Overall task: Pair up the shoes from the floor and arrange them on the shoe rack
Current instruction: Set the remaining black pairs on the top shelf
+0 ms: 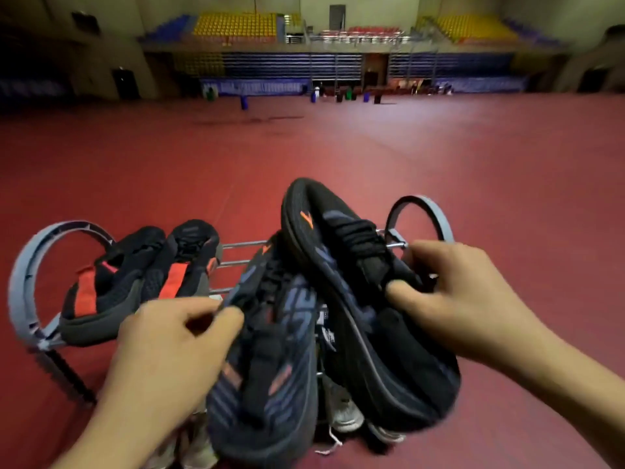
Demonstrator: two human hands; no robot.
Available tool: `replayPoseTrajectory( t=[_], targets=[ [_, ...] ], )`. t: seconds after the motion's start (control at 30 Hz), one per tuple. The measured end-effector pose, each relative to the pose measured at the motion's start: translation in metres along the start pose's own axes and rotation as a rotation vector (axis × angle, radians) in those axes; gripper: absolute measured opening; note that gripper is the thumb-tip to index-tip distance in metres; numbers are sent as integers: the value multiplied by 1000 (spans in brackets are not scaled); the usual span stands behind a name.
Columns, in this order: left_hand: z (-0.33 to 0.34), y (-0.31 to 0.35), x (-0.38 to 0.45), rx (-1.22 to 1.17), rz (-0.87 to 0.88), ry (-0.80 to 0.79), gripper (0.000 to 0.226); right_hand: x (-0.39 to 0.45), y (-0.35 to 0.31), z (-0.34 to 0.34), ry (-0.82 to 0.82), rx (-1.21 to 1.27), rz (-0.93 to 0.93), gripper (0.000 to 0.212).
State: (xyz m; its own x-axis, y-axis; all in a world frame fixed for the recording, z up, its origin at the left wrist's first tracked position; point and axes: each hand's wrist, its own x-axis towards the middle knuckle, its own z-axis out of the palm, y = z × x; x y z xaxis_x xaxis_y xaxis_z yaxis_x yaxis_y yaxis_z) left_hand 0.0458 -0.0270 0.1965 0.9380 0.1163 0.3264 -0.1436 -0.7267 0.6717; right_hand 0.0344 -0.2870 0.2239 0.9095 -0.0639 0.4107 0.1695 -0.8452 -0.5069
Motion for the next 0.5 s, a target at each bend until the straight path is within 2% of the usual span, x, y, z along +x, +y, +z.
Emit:
replayPoseTrajectory(
  t=[0.1,0.2,0.33,0.4,0.43,0.5],
  targets=[
    [23,-3,57,57,20,51,43,55,15,21,-16,-144,48,30],
    [62,-11,89,95,-3,1,44,88,51,51,-24,-222,125,24],
    [88,-22,86,74,-66,-47,49,74,68,70,-26,-44,198,34],
    [91,-21,76,-20,-89,-13,46,54,69,63,-35,137,130,44],
    [89,-20,69,-114,-109,-3,48,43,68,59,-92,185,56,53],
    [88,-16,54,-311,-126,-47,64,26,69,55,-219,88,-96,76]
  ],
)
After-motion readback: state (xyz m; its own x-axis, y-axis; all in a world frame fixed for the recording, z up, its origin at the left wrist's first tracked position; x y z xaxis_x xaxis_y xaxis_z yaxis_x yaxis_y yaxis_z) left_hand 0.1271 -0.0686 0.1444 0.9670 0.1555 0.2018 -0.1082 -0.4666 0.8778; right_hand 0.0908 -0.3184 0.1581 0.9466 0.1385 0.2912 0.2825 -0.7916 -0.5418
